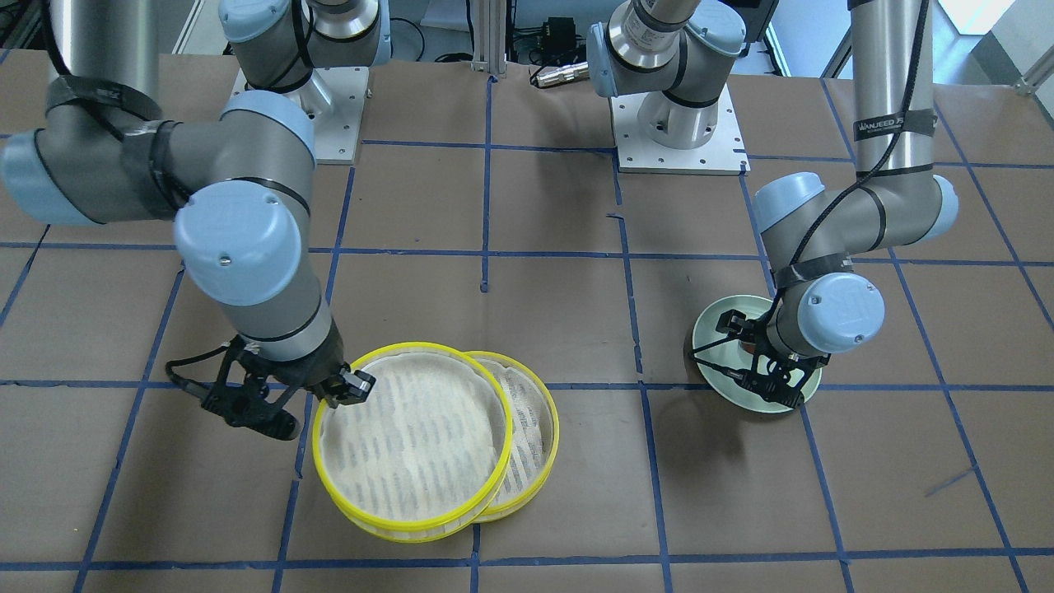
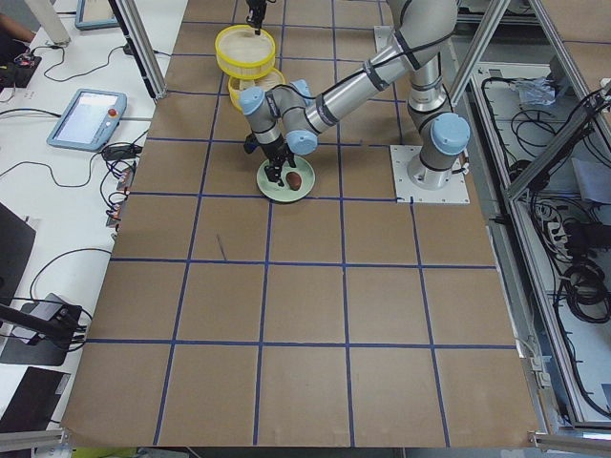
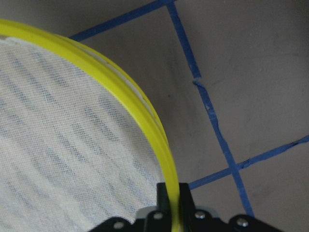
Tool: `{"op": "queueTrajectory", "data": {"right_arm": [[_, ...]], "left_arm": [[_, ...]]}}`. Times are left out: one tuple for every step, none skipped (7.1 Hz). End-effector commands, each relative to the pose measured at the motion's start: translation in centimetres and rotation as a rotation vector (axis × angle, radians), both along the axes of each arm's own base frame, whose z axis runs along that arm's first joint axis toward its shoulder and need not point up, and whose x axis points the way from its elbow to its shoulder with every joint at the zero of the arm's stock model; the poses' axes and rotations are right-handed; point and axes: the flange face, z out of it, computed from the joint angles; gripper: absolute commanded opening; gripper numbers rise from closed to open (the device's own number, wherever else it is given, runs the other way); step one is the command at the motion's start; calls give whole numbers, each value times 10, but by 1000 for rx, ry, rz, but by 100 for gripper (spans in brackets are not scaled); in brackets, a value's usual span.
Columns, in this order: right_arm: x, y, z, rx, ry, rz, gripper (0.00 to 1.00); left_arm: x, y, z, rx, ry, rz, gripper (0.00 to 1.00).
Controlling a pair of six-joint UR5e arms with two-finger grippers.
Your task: Stack buns with steamer
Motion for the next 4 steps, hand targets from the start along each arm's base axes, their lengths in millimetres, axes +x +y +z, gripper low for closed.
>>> {"op": "queueTrajectory", "data": {"right_arm": [[27, 9, -17, 38, -28, -24, 5], [34, 12, -16, 35, -30, -28, 5], [36, 11, -22, 45, -39, -30, 5], [39, 10, -28, 60, -65, -33, 5]], "left_arm": [[2, -5, -8, -23, -4, -5, 35], [1, -8, -6, -35, 3, 4, 29], [0, -29, 12, -91, 33, 43, 29], [-5, -49, 38, -88, 114, 96, 29]]}}
